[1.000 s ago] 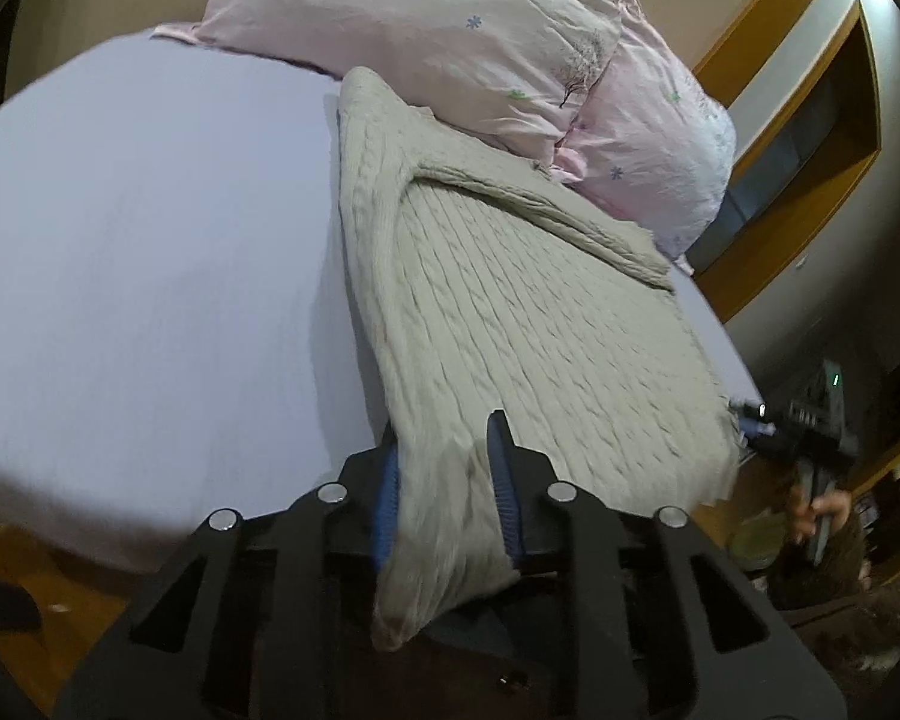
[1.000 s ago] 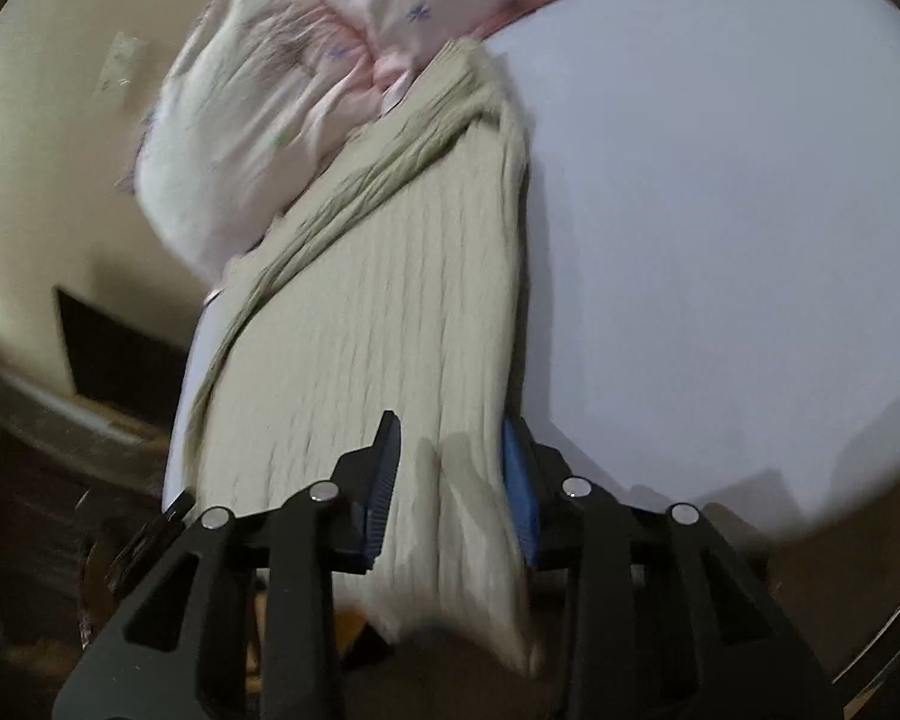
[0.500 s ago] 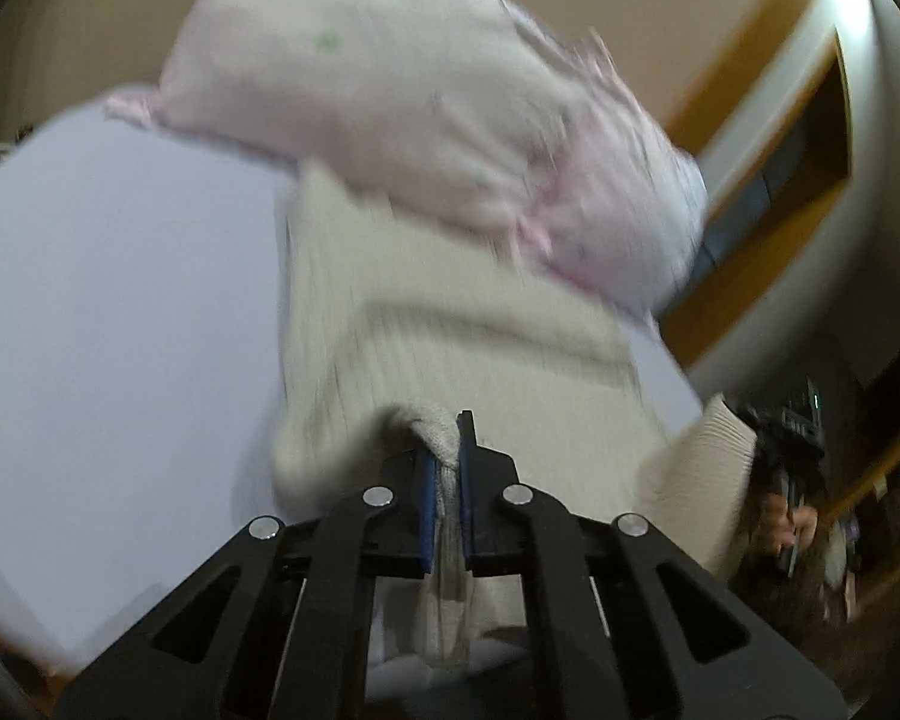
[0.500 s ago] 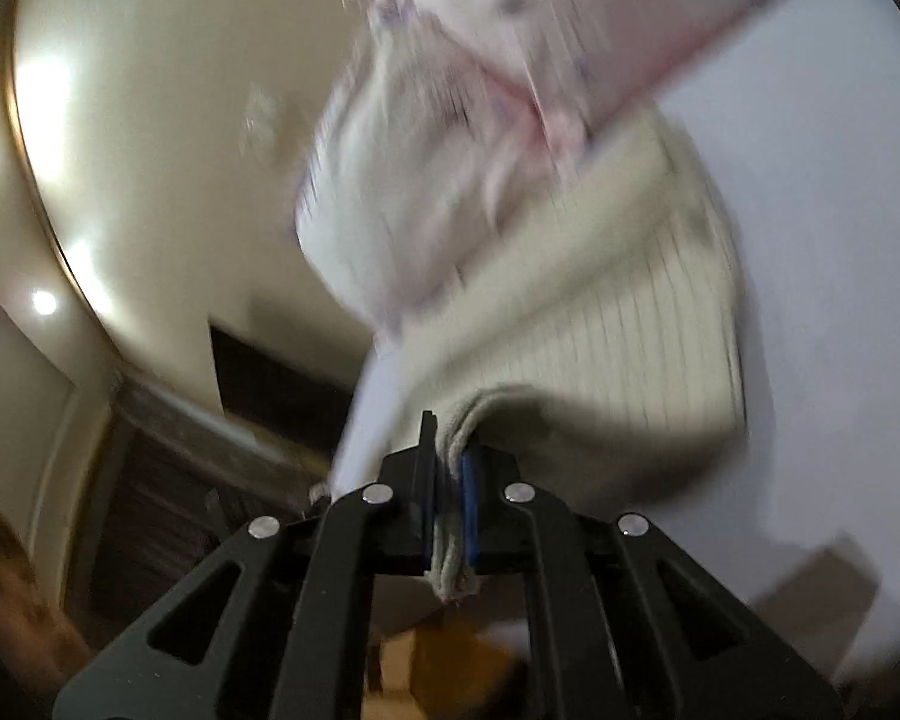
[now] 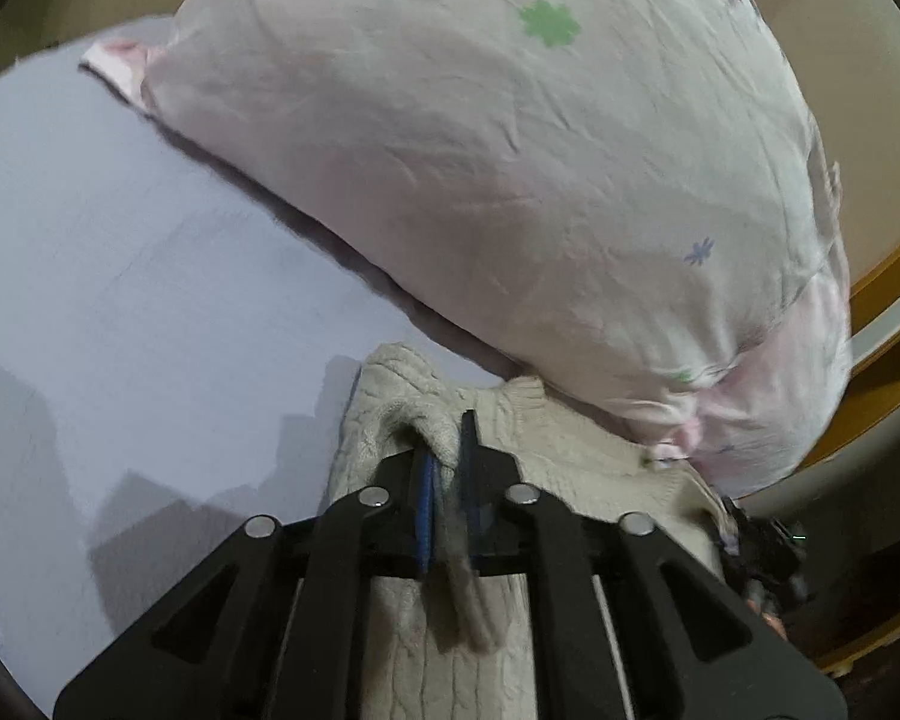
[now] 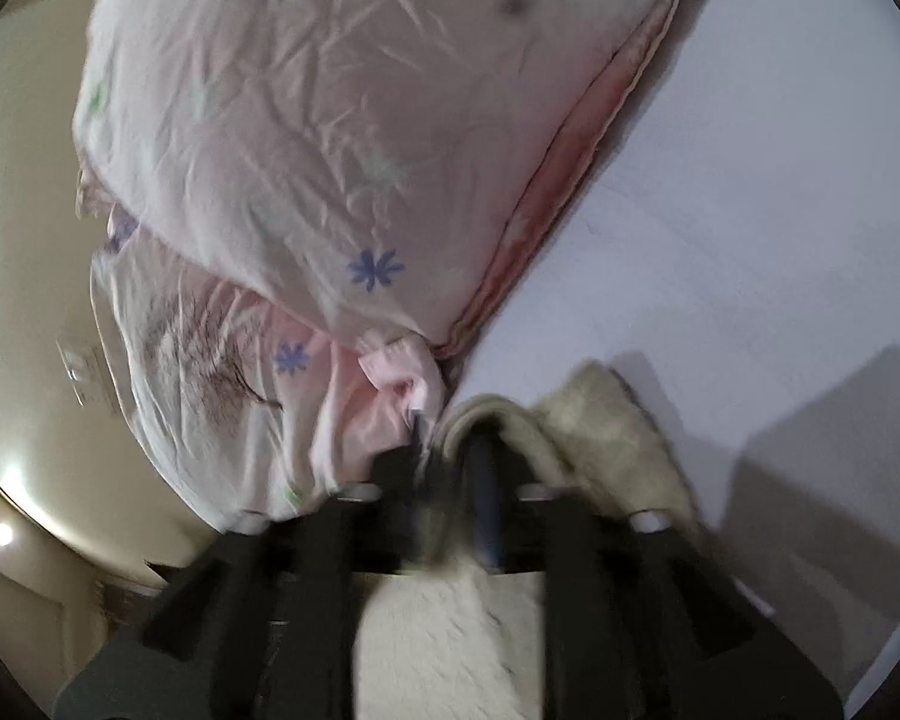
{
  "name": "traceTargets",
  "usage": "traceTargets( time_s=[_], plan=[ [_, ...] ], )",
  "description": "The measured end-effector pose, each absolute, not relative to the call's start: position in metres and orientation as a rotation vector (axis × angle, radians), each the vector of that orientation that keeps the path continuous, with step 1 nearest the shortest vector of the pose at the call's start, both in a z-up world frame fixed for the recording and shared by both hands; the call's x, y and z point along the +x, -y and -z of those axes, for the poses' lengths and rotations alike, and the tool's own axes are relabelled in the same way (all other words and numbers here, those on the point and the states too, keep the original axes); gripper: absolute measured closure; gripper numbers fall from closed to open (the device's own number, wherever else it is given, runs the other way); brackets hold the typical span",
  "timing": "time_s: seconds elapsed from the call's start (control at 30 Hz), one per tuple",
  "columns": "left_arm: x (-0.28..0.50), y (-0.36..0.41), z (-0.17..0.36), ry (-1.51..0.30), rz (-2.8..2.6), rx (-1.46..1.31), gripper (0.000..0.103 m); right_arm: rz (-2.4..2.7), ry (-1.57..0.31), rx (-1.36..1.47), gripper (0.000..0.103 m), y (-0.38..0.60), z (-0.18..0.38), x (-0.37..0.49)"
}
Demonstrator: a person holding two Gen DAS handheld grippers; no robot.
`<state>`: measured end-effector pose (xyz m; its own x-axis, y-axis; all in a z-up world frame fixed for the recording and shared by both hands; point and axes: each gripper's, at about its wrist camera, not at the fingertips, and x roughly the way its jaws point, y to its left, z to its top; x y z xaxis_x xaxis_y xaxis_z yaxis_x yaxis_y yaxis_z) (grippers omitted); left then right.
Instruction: Fold small clothes
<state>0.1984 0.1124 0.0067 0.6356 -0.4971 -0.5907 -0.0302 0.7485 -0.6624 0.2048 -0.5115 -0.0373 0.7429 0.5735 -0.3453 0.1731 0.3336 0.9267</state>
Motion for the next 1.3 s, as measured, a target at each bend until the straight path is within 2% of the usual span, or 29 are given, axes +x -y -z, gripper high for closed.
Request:
traceTargets(
  time_s=[0.03,0.07,0.1,0.13,0.17,0.27,0.33,0.43,0.5,0.53,0.57,0.6,0.73,0.87,0.93,1.07,1.13,1.23,1.3],
  plan=[
    [0.195,-0.116,-0.008,-0.850,0.308,-0.704,0.087,-0.311,-0.698,1.220,0.039,0.509,0.031,0.208],
    [0.190,-0.120,-0.013,-0.837,0.322,-0.709,0.074,-0.308,-0.672,1.187,0.022,0.508,0.024,0.205],
    [0.182,-0.124,-0.018,-0.818,0.298,-0.697,0.038,-0.300,-0.646,1.147,0.014,0.506,0.016,0.203],
    [0.174,-0.128,-0.024,-0.791,0.263,-0.681,0.023,-0.304,-0.625,1.103,0.007,0.502,0.009,0.199],
    [0.163,-0.131,-0.029,-0.752,0.248,-0.666,0.017,-0.316,-0.625,1.084,0.007,0.502,0.006,0.198],
    [0.149,-0.130,-0.025,-0.795,0.306,-0.645,0.018,-0.348,-0.664,1.072,0.006,0.494,0.006,0.196],
    [0.148,-0.122,-0.017,-0.856,0.332,-0.618,0.022,-0.350,-0.693,1.063,0.006,0.490,0.007,0.192],
    [0.150,-0.109,0.000,-0.970,0.367,-0.589,0.034,-0.348,-0.702,1.033,0.006,0.488,0.007,0.187],
    [0.151,-0.100,0.004,-0.975,0.366,-0.566,0.044,-0.361,-0.706,1.045,0.005,0.488,0.007,0.183],
    [0.148,-0.100,0.004,-0.971,0.359,-0.575,0.046,-0.365,-0.706,1.048,0.005,0.488,0.007,0.181],
    [0.148,-0.101,0.007,-0.975,0.351,-0.606,0.060,-0.373,-0.706,1.048,0.005,0.487,0.006,0.180],
    [0.150,-0.101,0.014,-1.000,0.358,-0.657,0.080,-0.380,-0.707,1.047,0.005,0.486,0.005,0.179],
    [0.148,-0.105,0.024,-1.003,0.397,-0.850,0.085,-0.412,-0.721,1.057,0.004,0.491,0.005,0.172],
    [0.146,-0.077,-0.019,-0.894,0.539,-0.897,0.087,-0.424,-0.691,1.046,0.004,0.501,-0.003,0.160],
    [0.149,-0.043,-0.048,-0.847,0.640,-0.875,0.087,-0.419,-0.663,1.036,0.004,0.510,-0.009,0.152],
    [0.157,0.076,-0.082,-0.817,0.916,-0.789,0.087,-0.375,-0.626,1.011,0.004,0.525,-0.016,0.138],
    [0.163,0.138,-0.077,-0.857,0.971,-0.711,0.085,-0.336,-0.622,1.010,0.004,0.535,-0.014,0.133],
    [0.169,0.244,-0.053,-0.998,1.001,-0.447,0.082,-0.275,-0.656,1.002,0.005,0.548,-0.008,0.130],
    [0.161,0.251,-0.051,-1.016,1.147,-0.562,0.082,-0.280,-0.693,0.987,0.004,0.552,-0.007,0.130]
  ],
)
